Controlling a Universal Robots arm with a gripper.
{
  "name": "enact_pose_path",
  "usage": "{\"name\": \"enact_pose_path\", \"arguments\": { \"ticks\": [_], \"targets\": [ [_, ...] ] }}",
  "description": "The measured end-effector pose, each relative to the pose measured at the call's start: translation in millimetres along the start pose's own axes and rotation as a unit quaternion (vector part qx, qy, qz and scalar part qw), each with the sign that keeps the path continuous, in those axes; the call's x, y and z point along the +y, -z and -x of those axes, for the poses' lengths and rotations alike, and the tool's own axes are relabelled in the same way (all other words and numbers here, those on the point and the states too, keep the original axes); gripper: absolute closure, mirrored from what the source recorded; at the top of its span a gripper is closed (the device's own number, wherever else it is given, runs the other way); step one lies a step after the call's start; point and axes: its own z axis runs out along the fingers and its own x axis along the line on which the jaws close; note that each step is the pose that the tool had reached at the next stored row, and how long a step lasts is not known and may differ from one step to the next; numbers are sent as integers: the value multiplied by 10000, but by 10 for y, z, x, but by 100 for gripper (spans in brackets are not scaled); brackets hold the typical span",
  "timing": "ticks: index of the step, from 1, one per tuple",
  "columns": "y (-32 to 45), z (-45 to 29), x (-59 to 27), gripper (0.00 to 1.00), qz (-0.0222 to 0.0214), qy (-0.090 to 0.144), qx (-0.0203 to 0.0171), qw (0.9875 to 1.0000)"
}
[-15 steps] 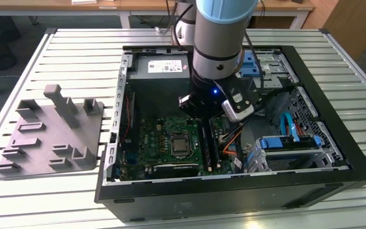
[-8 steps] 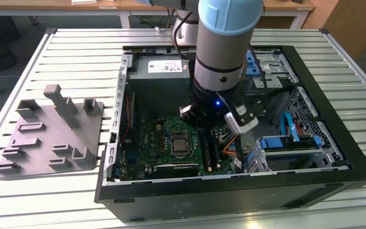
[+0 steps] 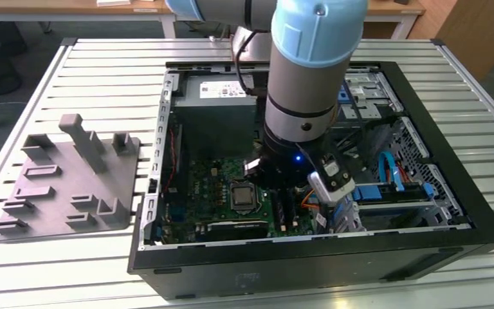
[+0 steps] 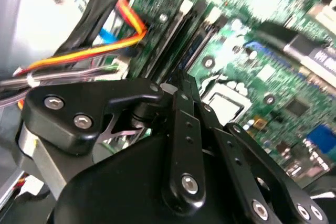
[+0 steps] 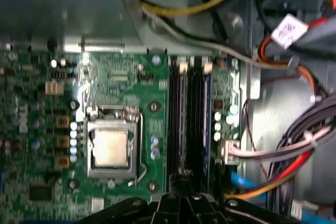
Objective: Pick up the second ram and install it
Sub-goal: 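Press down the second ram until it locks into place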
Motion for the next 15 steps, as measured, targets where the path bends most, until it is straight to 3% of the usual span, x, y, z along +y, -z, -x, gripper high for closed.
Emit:
{"name": "enact_pose_path", "arguments": {
  "ticks": [3, 6, 13, 15],
  "targets": [
    [-17, 0, -17, 90, -72, 2, 3, 10000],
    [-37, -1, -25, 90, -113, 4, 11, 9999],
    [-60, -1, -34, 90, -119, 6, 15, 9999],
    [-29, 0, -33, 90, -109, 5, 11, 9999]
  ]
}}
